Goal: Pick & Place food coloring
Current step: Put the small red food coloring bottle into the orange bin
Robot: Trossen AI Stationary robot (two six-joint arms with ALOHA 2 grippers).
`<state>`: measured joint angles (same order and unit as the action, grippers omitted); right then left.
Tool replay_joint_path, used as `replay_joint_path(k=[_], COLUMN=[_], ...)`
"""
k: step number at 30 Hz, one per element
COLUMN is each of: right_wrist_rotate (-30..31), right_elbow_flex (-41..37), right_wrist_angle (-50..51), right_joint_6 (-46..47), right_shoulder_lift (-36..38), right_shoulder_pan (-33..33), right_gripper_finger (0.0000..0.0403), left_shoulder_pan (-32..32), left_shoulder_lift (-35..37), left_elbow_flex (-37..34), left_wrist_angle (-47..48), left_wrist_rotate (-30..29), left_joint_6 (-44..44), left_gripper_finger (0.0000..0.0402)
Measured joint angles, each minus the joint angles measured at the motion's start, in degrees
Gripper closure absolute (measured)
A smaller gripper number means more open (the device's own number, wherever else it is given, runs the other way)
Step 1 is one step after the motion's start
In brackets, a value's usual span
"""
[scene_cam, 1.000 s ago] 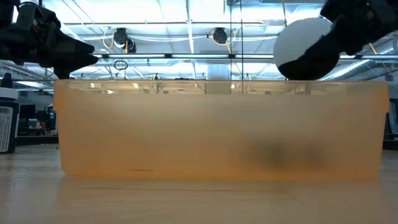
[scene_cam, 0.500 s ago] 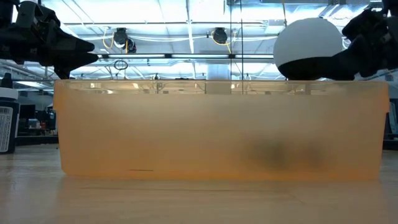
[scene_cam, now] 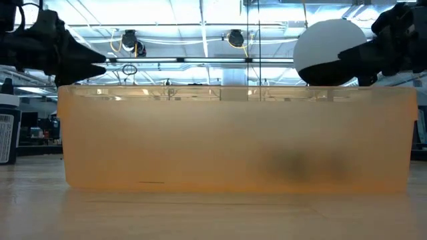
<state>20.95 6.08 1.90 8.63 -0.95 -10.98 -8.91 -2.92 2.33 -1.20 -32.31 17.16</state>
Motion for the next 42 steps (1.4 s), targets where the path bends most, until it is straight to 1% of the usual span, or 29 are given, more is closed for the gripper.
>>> replay_joint_path(k=[2,5,8,11,13,17,19,22,25,28,31,35,37,42], right_wrist_rotate=[0.0,0.0,0.0,0.0,0.0,0.0,0.0,0.0,0.0,0.0,-0.1,-0.1,-0.1,-0.1], right_elbow_flex=[-0.2,-0.4,-0.3,-0.3,-0.3,-0.3,-0.3,-0.2,-0.2,-0.1,-0.1,-0.1,-0.1,-0.1], right_wrist_angle=[-1.8,-3.8,-4.6,-4.4,-4.5,-4.5,-4.5,-4.6,-4.6,-4.7,-4.7,-4.7,-4.7,-4.7], right_joint_6=[0.1,-0.1,-0.3,-0.3,-0.3,-0.3,-0.3,-0.3,-0.3,-0.3,-0.3,-0.3,-0.3,-0.3], right_shoulder_lift=[0.1,0.0,0.1,0.0,0.0,0.0,0.0,0.0,0.0,0.0,0.0,0.0,0.0,0.0], right_shoulder_pan=[0.0,0.0,0.0,0.0,0.0,0.0,0.0,0.0,0.0,0.0,0.0,0.0,0.0,0.0], right_gripper_finger=[0.0261,0.0261,0.0261,0.0261,0.0261,0.0261,0.0261,0.0261,0.0261,0.0261,0.0261,0.0261,0.0261,0.0261], left_shoulder_pan=[0.0,0.2,1.6,3.3,4.2,5.2,5.8,6.7,7.9,9.1,10.4,12.2,13.1,15.6], left_shoulder_lift=[-2.5,-8.3,-16.5,-25.9,-32.9,-46.7,-53.0,-61.6,-69.7,-76.9,-82.6,-87.8,-89.5,-91.9], left_elbow_flex=[0.0,0.4,2.9,7.3,10.8,17.7,20.9,24.9,28.0,31.0,33.5,35.6,35.8,35.9], left_wrist_angle=[-0.2,-0.6,-0.6,-0.6,-0.6,-0.6,-0.7,-2.3,-5.6,-6.0,-5.8,-5.9,-5.9,-4.1], left_wrist_rotate=[-1.7,-1.9,-1.8,-0.1,1.1,4.0,4.4,5.2,9.4,12.3,14.1,14.7,15.5,19.8], left_joint_6=[0.1,2.2,5.4,5.8,2.6,-9.5,-13.3,-15.5,-17.8,-20.0,-22.2,-23.9,-24.6,-24.7], left_gripper_finger=[0.022,0.022,0.0219,0.0219,0.022,0.022,0.022,0.022,0.022,0.022,0.022,0.022,0.022,0.022])
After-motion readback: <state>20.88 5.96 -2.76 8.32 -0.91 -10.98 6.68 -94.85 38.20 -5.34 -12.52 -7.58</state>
